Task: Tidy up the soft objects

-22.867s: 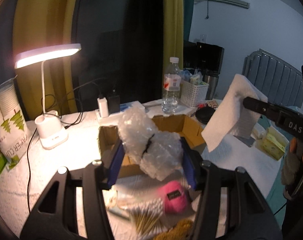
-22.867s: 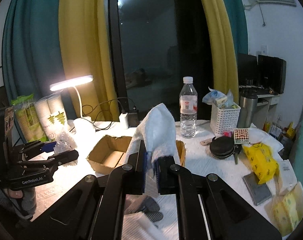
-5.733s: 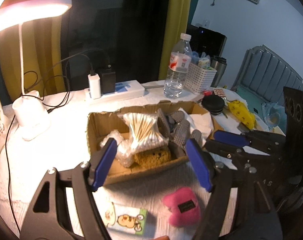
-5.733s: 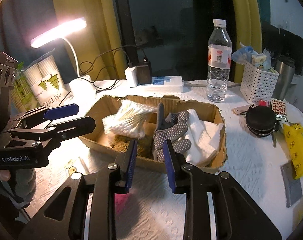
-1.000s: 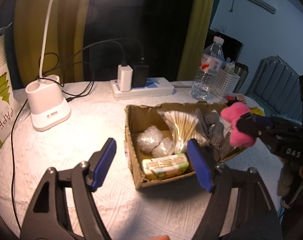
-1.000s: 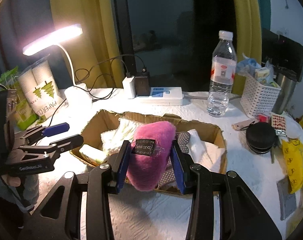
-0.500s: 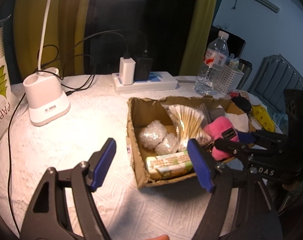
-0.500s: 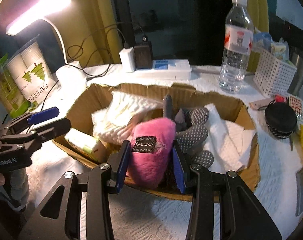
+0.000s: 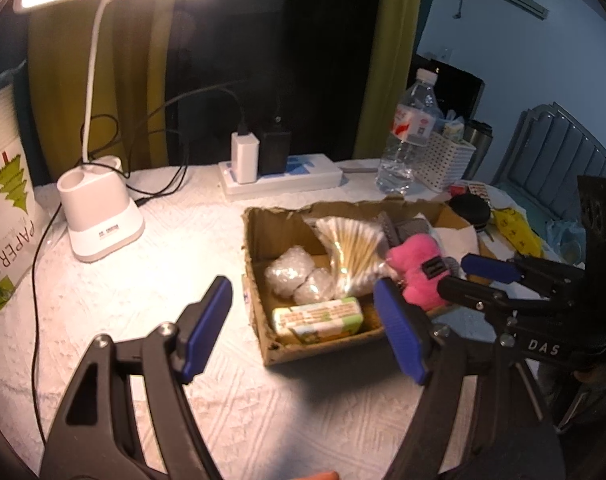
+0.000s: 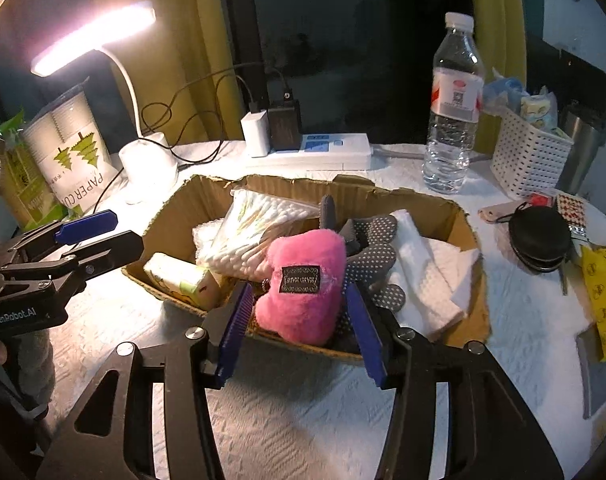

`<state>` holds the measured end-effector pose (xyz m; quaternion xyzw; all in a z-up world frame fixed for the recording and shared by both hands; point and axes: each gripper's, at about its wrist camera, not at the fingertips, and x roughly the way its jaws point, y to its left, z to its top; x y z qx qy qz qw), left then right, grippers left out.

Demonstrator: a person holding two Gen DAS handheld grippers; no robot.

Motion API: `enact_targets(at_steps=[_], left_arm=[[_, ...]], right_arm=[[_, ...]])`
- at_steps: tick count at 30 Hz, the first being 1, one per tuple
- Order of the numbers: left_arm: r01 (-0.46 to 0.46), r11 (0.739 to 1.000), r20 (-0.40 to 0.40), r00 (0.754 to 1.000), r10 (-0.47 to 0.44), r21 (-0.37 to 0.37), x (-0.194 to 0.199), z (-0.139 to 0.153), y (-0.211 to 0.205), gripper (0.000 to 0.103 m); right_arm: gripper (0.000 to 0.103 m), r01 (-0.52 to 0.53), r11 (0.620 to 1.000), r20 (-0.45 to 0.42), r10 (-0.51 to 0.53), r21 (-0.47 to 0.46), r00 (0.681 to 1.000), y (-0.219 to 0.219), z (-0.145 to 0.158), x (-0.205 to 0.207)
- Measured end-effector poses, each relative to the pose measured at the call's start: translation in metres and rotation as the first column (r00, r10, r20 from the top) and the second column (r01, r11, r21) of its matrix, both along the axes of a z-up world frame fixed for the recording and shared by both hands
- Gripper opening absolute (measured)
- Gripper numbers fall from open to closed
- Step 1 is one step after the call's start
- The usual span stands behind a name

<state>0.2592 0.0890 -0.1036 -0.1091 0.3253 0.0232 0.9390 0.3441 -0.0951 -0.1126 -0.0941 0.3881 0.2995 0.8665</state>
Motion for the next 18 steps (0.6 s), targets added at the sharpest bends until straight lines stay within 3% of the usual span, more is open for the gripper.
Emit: enact_targets(at_steps=[18], left_arm=[[0.023,0.998,0.054,0.998,-0.026,0.059,-0.064,0.027,-0.045,0.075]], right_arm=[[0.053,0.025,0.999,0.065,-0.027,0.033,0.998,-0.045,0.030,-0.071]])
